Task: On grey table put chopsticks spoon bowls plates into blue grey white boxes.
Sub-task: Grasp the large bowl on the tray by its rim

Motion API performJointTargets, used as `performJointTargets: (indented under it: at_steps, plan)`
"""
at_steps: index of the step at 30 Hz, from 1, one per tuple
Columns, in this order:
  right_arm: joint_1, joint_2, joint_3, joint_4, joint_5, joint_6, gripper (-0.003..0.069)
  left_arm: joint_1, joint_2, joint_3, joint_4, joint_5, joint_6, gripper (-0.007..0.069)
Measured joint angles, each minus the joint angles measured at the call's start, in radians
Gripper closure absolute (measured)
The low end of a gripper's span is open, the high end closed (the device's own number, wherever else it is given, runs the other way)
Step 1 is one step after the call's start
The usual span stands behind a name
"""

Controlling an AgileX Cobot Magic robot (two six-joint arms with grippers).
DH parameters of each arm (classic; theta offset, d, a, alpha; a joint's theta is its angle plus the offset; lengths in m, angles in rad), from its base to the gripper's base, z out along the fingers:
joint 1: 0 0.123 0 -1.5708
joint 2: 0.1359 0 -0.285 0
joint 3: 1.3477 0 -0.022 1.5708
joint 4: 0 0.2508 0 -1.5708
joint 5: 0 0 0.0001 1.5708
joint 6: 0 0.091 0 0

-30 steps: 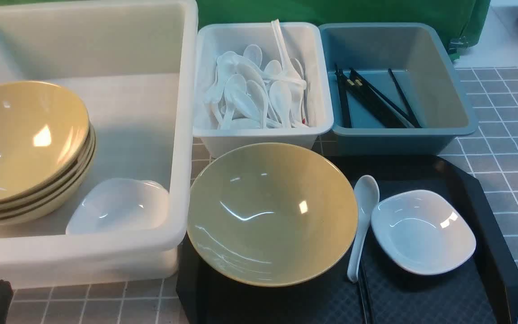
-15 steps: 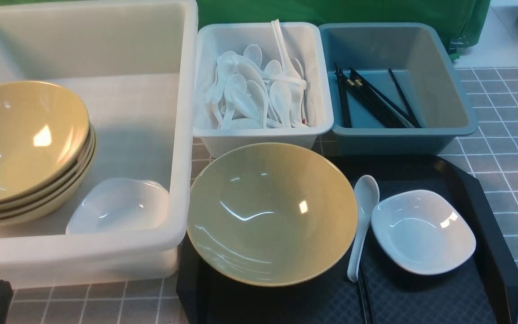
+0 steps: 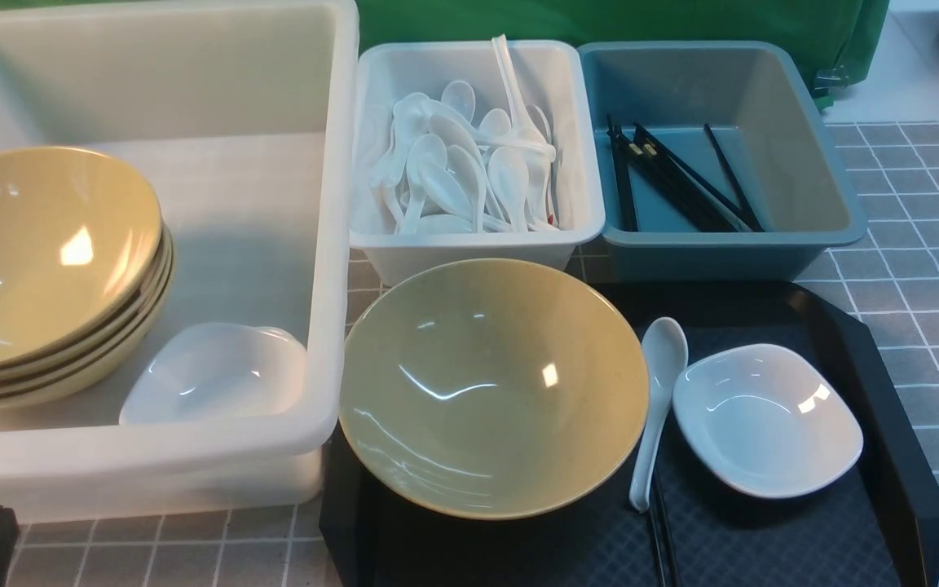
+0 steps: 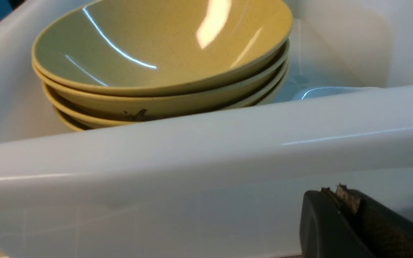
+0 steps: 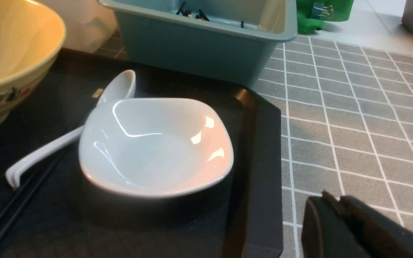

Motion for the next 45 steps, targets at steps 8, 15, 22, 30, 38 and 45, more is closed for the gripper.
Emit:
performJointTargets:
  at_steps: [8,15,22,30,38,45]
  plan:
    - [0.000,0.000,0.000,0.005,-0.287,0.026,0.0572,0.000,0.000,0.000,-0.062,-0.200,0.000,0.0633]
    - [0.000,0.000,0.000,0.006,-0.798,0.128,0.0567,0.000,0.000,0.000,-0.068,-0.595,0.000,0.0633]
    - [0.000,-0.001,0.000,0.035,-1.097,0.427,0.0561,0.000,0.000,0.000,-0.070,-0.993,-0.116,0.0633]
    - [0.000,0.087,-0.289,0.046,-0.722,0.319,0.0561,0.000,0.149,-0.390,0.096,-0.564,-0.424,0.0633]
    - [0.000,0.389,-0.517,0.040,-0.057,0.026,0.0561,-0.035,0.603,-0.769,0.151,-0.114,-0.490,0.0633]
    - [0.000,0.531,-0.523,0.048,0.318,-0.014,0.0563,-0.242,0.907,-0.946,-0.065,0.421,-0.252,0.0633]
